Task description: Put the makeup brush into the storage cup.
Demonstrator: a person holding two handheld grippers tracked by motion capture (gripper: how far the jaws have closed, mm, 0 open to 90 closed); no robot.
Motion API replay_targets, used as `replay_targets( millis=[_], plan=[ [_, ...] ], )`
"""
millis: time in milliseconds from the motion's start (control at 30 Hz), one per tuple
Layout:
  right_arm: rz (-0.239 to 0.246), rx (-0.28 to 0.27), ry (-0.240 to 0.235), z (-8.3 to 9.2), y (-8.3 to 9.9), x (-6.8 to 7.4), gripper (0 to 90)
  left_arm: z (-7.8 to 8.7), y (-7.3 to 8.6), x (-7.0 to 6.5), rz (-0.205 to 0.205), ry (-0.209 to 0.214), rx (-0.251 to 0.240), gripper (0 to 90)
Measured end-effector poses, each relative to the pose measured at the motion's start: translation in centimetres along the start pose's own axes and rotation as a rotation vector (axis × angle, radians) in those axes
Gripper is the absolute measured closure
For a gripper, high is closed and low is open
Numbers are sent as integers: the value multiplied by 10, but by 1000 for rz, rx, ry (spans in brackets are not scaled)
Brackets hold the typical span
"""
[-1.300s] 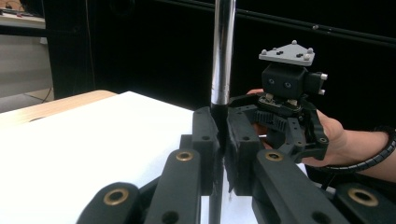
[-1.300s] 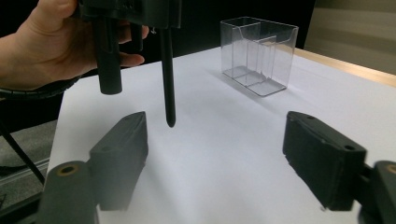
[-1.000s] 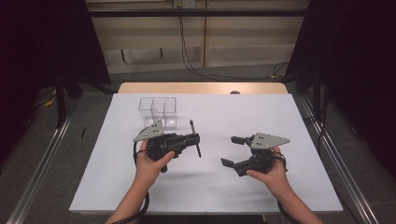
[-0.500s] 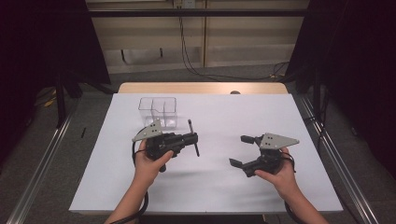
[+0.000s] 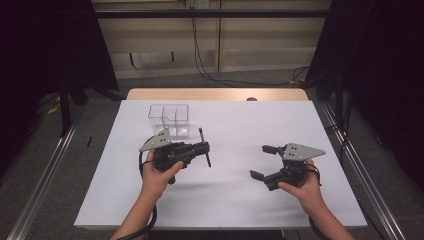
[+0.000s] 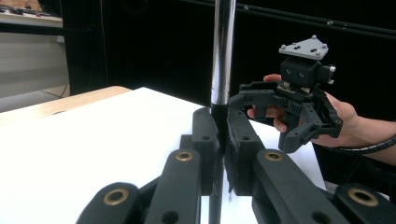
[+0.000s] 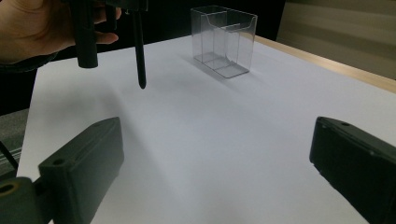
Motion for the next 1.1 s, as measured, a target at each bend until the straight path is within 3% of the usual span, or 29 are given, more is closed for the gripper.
replay_targets(
  millis=[1100],
  plan=[
    [9,17,32,29,12,-14,0,8,-2,3,-9,-28,23,837]
  ],
)
Point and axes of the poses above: each handheld gripper's, and its own axes: z roughly backward along the jaws, y roughly out of its underside, x roughly to its left, the point moved 3 cm from there along -z, roughly forward along the jaws, and after that the axes turned 8 degrees about y, right-handed, at the moved point
